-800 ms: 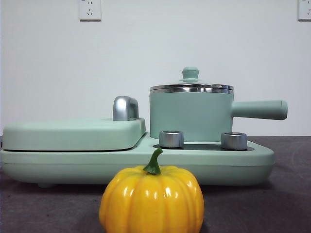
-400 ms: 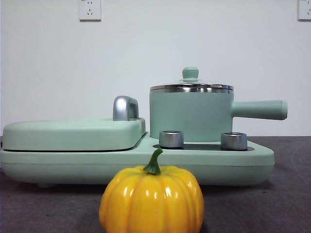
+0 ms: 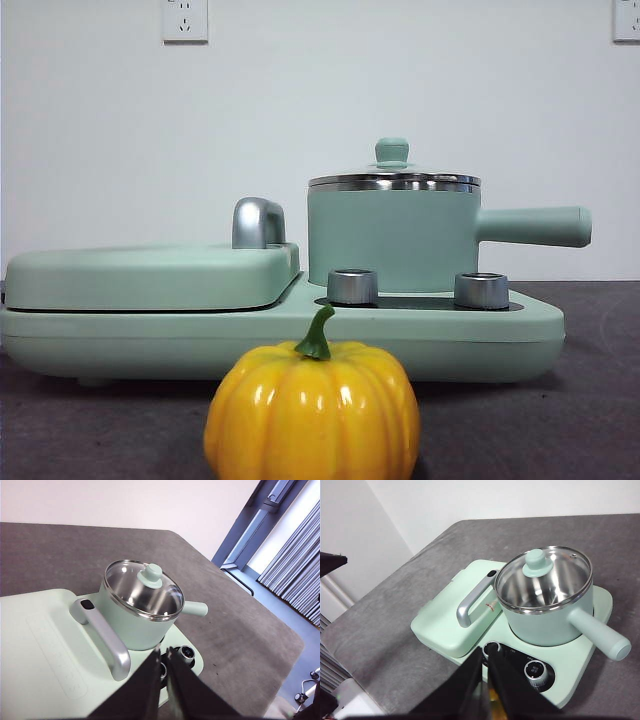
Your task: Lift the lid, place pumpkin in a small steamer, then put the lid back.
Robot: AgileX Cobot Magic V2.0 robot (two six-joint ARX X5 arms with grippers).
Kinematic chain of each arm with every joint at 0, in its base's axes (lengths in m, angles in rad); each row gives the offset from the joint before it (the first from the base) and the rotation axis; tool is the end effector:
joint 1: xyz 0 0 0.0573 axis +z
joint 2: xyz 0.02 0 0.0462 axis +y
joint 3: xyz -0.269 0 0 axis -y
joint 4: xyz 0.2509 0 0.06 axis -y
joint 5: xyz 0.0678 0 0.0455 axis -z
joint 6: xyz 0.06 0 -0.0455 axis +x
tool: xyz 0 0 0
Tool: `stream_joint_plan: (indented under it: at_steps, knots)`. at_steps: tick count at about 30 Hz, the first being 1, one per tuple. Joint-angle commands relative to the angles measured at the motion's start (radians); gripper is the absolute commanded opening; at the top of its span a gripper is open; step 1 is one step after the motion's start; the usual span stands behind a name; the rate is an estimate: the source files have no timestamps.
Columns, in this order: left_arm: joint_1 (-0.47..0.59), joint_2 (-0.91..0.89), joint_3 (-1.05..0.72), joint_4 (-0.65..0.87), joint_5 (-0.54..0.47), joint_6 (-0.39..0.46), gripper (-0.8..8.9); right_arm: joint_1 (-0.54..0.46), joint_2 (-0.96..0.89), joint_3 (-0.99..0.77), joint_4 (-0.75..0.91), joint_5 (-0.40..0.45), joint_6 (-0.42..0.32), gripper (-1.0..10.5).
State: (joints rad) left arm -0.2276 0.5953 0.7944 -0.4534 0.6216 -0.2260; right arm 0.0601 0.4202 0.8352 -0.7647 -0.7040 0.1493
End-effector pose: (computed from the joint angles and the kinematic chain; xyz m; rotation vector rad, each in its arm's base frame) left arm 0.1326 -0.0666 0.3335 -0.2624 0.3516 -0.8126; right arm 0.0840 0.0440 0.3304 0.2540 0.3962 0.7304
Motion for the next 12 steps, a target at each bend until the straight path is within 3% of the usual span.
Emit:
stream_joint_plan:
  at_steps: [1, 4, 8, 12]
  knots:
    - [-0.004, 0.004, 0.016, 0.012, 0.007, 0.017, 0.36, 0.003, 0.003, 0.014, 0.015, -0.002, -0.019, 0.2]
    - [-0.004, 0.006, 0.016, 0.011, 0.007, 0.016, 1.88, 0.003, 0.003, 0.014, 0.015, -0.002, -0.019, 0.2]
    - [-0.004, 0.007, 0.016, 0.003, 0.006, 0.016, 4.5, 0.003, 0.003, 0.014, 0.015, 0.001, -0.019, 2.4]
    - [-0.004, 0.006, 0.016, 0.005, 0.006, 0.012, 4.74, 0.003, 0.003, 0.014, 0.015, 0.006, -0.019, 4.7]
